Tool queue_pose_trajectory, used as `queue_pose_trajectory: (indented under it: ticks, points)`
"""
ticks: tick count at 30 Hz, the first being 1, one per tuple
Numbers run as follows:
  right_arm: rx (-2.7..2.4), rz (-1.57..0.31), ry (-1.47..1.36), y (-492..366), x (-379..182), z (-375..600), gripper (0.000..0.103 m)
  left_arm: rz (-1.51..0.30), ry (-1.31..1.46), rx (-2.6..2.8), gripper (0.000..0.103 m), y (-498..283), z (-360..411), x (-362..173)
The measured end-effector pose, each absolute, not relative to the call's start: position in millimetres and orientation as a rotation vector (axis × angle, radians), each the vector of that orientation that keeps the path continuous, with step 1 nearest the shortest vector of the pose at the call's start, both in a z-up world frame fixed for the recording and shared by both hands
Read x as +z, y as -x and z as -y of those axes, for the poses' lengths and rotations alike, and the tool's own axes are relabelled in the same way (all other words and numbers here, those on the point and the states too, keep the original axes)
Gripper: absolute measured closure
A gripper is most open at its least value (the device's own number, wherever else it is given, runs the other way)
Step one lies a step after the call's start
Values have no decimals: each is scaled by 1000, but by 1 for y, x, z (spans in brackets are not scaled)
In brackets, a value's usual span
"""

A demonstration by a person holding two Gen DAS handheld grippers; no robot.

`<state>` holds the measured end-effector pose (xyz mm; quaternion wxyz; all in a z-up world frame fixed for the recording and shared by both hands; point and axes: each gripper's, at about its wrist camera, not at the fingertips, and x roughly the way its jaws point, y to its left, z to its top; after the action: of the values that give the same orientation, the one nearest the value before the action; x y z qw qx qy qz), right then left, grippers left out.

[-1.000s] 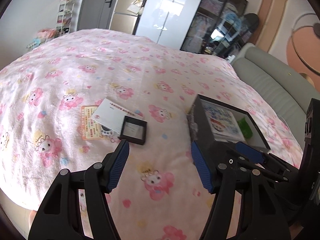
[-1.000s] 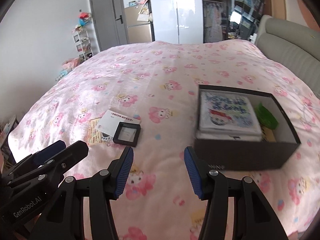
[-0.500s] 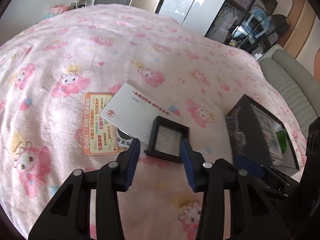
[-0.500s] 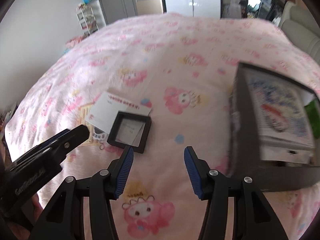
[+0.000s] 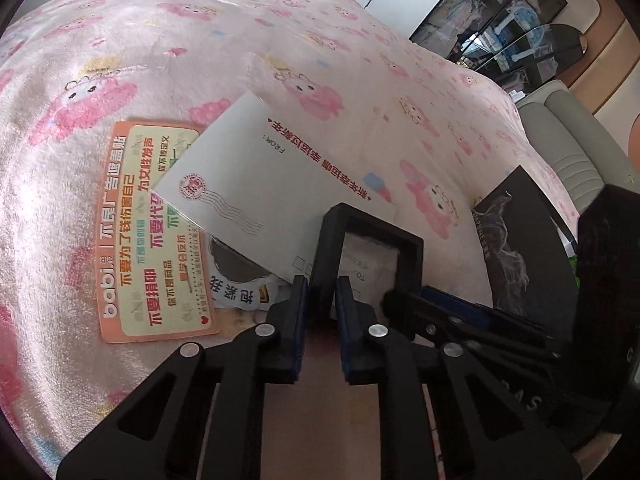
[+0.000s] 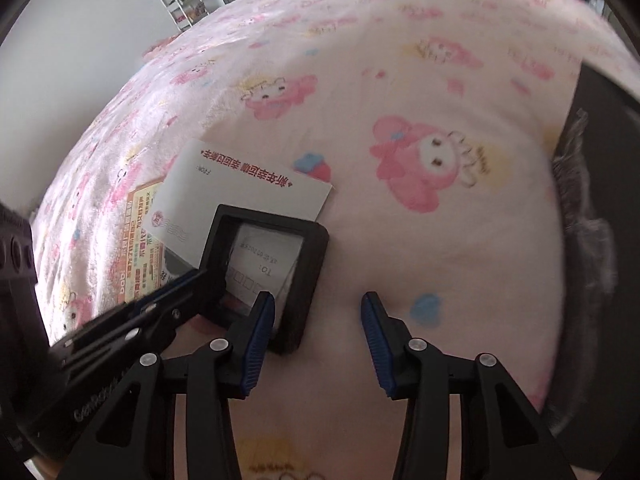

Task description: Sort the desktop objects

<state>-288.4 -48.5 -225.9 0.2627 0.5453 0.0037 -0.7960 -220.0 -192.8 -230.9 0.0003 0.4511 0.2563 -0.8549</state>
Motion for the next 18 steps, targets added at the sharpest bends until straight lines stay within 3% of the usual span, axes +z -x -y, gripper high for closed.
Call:
queue_pose_trajectory:
  ticks: [1,3,11,18]
  points:
    - [-2131,19,-1474,290,-227,48,82,-797,-1418,-2687,90,219,192,-229]
    - [-2136,10,-1441,283,-218,48,88,-788,-1420,-2689,92,212,189,-223]
    - [-2180,-58,-1373,224,-175,26,90,-857,-1515,-2699,92,152,162,-199]
    - [-2138,-63,-1497,194,-197,8,89,-835,-1600,-2657,86,138,150,-214]
